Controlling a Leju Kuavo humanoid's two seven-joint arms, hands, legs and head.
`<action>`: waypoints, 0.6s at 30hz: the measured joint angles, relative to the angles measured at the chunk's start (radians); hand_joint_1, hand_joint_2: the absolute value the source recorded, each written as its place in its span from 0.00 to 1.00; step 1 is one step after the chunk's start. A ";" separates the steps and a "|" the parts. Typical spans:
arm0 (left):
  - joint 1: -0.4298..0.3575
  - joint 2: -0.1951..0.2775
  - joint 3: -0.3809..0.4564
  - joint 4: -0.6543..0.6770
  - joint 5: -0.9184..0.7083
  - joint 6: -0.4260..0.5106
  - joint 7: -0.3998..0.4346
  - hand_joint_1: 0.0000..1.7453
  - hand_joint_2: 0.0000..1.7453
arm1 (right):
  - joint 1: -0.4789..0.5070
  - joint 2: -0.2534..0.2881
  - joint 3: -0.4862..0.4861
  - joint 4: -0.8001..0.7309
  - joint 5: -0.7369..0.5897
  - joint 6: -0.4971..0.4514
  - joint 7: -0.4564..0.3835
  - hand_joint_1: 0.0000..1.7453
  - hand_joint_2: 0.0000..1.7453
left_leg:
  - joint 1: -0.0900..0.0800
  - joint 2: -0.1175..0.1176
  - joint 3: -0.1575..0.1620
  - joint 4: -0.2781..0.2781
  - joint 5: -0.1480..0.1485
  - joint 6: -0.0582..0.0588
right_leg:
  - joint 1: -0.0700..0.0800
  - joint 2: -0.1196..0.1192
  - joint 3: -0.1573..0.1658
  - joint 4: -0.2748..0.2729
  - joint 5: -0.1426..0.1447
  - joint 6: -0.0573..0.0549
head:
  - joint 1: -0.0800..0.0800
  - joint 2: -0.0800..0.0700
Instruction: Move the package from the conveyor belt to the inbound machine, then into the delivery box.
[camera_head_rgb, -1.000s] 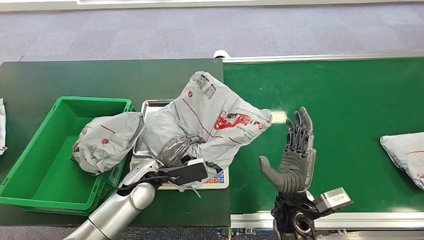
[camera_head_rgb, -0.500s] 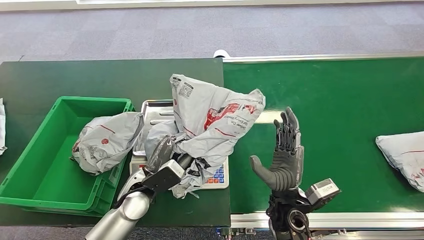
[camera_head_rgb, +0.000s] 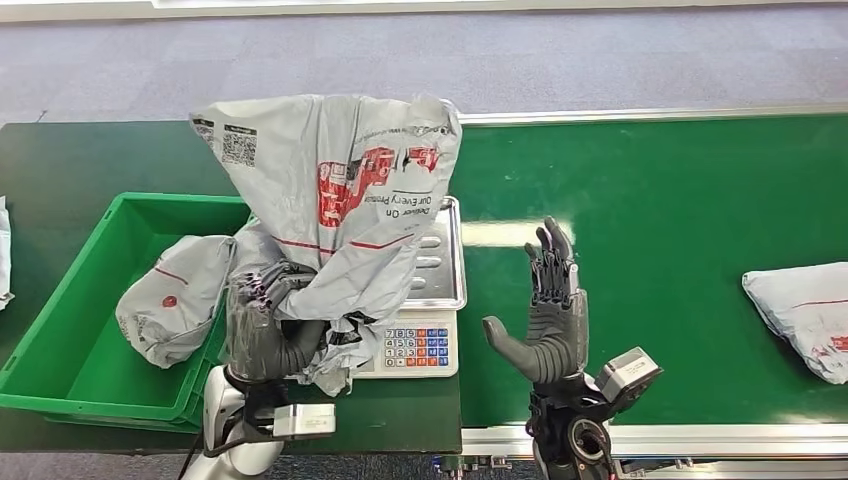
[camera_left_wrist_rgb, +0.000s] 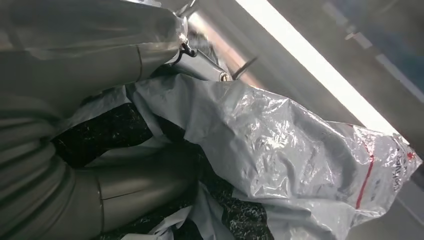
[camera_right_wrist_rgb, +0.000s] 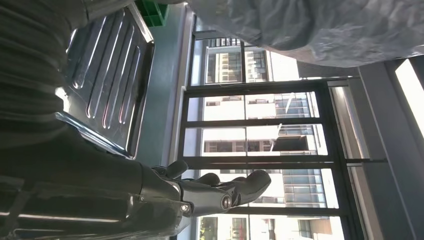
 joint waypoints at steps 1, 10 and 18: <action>0.008 -0.017 0.033 -0.031 -0.053 0.000 -0.006 1.00 1.00 | -0.004 -0.001 0.003 0.003 -0.001 0.004 0.004 0.00 1.00 | 0.000 0.000 0.000 0.000 0.000 0.000 | 0.000 0.000 0.000 0.000 0.000 0.000 | 0.000 0.000; 0.050 -0.121 0.402 -0.167 -0.410 0.001 0.051 1.00 1.00 | -0.022 -0.008 0.014 0.027 -0.001 0.019 0.021 0.00 1.00 | 0.000 0.000 0.000 0.000 0.000 0.000 | 0.000 0.000 0.000 0.000 0.000 0.000 | 0.000 0.000; 0.051 -0.126 0.641 -0.125 -0.480 0.000 0.207 1.00 1.00 | -0.020 -0.014 0.011 0.027 0.012 0.026 0.035 0.00 1.00 | 0.000 0.000 0.000 0.000 0.000 0.000 | 0.000 0.000 -0.001 0.000 0.000 0.000 | 0.000 0.000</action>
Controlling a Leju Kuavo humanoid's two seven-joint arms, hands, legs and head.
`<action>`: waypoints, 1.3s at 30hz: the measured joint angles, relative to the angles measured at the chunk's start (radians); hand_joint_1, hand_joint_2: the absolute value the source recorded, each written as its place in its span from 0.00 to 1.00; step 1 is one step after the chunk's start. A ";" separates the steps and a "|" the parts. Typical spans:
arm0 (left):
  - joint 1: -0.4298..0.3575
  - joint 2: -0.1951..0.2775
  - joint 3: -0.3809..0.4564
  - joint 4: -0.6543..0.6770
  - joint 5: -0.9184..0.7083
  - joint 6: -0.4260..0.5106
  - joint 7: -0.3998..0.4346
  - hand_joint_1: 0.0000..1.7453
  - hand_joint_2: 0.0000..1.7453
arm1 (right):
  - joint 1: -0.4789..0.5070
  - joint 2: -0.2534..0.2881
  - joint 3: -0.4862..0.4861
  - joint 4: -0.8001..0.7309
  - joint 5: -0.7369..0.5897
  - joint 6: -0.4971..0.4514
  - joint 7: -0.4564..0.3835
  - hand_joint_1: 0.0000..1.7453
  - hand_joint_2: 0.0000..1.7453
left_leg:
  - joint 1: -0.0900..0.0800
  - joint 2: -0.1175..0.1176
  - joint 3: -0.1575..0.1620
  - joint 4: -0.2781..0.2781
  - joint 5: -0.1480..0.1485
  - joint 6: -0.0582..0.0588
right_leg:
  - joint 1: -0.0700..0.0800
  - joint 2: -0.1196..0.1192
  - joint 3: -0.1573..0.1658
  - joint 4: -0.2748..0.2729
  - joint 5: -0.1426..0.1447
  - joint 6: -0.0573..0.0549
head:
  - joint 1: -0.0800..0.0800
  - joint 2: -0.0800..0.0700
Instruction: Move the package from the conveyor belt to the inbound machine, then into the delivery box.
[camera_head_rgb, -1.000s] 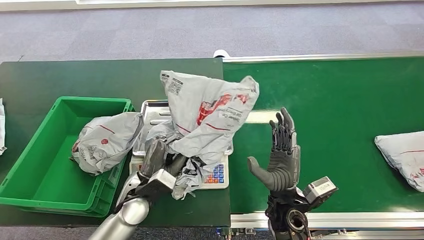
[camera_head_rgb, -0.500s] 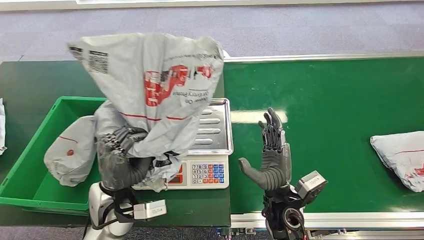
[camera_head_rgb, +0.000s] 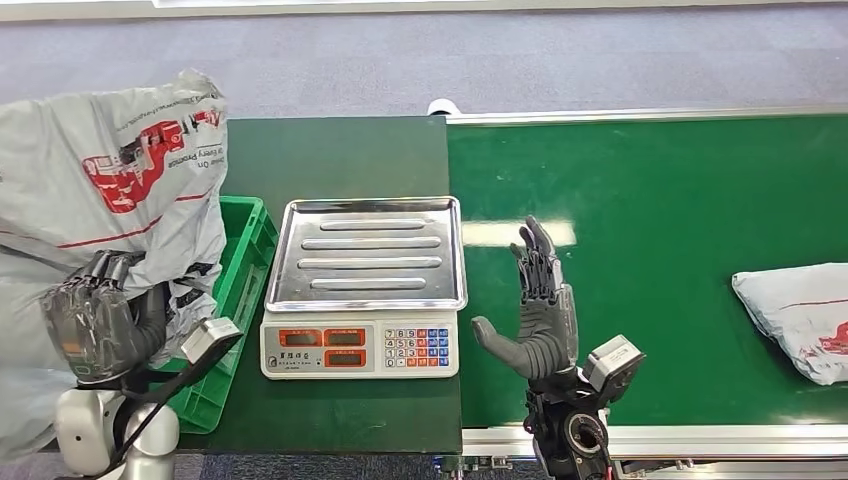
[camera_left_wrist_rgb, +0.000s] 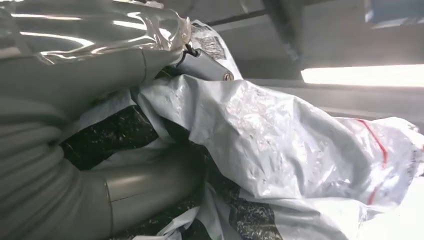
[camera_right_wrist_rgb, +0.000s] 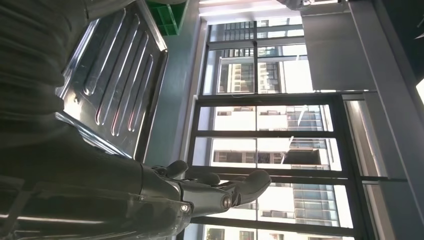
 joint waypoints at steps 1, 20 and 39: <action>0.001 0.009 0.005 0.011 -0.012 -0.004 0.070 1.00 1.00 | 0.000 0.000 0.000 0.000 0.002 0.002 0.004 0.00 1.00 | 0.000 0.000 0.000 0.000 0.000 0.000 | 0.000 0.000 0.000 0.000 0.000 0.000 | 0.000 0.000; 0.011 0.174 -0.165 0.226 -0.031 -0.315 0.438 0.05 1.00 | 0.010 -0.009 -0.002 0.000 0.023 0.028 0.016 0.00 1.00 | 0.000 -0.001 0.000 0.000 0.000 0.000 | 0.000 -0.001 0.000 0.000 0.000 0.000 | 0.000 0.000; 0.021 0.164 -0.301 0.186 0.198 -0.237 0.292 0.00 1.00 | 0.012 -0.007 0.000 0.014 -0.015 0.037 0.025 0.00 1.00 | 0.000 -0.001 0.000 0.000 0.000 0.000 | 0.000 -0.001 0.000 0.000 0.000 0.000 | 0.000 0.000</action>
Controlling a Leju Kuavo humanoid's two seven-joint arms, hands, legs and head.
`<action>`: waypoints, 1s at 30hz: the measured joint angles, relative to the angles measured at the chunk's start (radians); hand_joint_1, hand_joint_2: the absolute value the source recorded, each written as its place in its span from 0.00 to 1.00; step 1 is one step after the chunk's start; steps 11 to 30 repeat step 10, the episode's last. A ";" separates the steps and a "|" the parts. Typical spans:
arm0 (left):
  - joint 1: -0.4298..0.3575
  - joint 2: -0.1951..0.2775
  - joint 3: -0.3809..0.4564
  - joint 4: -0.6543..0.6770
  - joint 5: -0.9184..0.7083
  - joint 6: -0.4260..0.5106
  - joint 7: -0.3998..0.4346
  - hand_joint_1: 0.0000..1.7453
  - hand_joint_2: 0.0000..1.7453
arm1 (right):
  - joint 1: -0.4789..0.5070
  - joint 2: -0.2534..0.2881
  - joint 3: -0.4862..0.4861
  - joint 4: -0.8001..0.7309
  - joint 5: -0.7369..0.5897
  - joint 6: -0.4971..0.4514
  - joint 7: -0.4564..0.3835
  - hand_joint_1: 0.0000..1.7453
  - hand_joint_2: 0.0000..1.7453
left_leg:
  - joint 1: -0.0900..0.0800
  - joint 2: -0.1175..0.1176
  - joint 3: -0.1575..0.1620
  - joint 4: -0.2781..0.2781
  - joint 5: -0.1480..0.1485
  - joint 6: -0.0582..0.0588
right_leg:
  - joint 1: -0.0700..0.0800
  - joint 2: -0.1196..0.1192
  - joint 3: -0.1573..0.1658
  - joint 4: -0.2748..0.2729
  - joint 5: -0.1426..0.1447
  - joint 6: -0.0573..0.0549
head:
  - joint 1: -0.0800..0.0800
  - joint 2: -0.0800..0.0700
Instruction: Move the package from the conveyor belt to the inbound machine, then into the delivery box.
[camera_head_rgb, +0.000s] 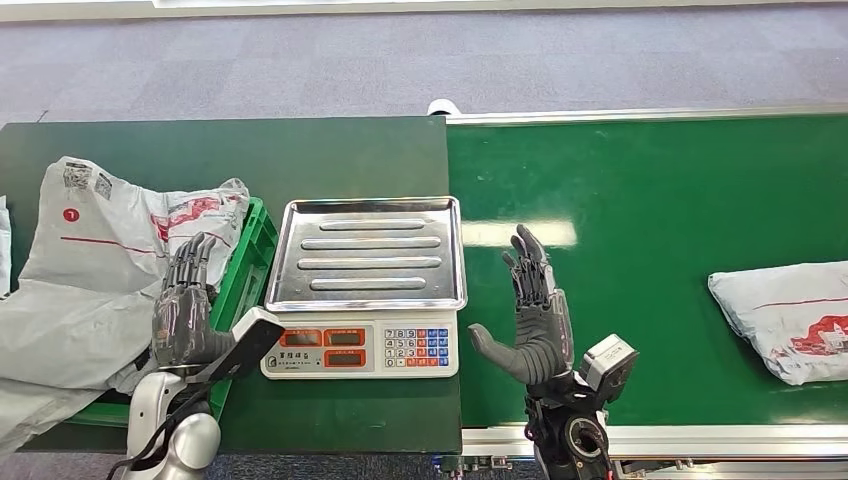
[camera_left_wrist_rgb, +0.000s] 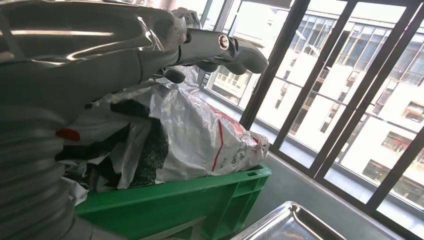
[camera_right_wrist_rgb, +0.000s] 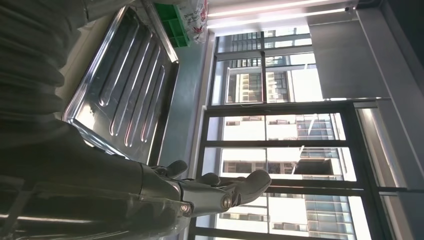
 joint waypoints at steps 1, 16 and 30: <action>0.000 0.000 0.000 0.000 0.000 0.000 0.000 0.00 1.00 | 0.000 0.000 0.000 0.000 0.000 0.000 0.000 0.00 1.00 | 0.000 0.000 0.000 0.000 0.000 0.000 | 0.000 0.000 0.000 0.000 0.000 0.000 | 0.000 0.000; 0.009 0.000 -0.006 -0.004 0.050 0.016 -0.028 0.00 1.00 | 0.001 0.000 0.000 0.002 -0.011 -0.018 0.000 0.00 0.00 | 0.000 0.000 0.000 0.000 0.000 0.000 | 0.000 0.000 0.000 0.000 0.000 0.000 | 0.000 0.000; 0.009 0.000 -0.006 -0.004 0.050 0.016 -0.028 0.00 1.00 | 0.001 0.000 0.000 0.002 -0.011 -0.018 0.000 0.00 0.00 | 0.000 0.000 0.000 0.000 0.000 0.000 | 0.000 0.000 0.000 0.000 0.000 0.000 | 0.000 0.000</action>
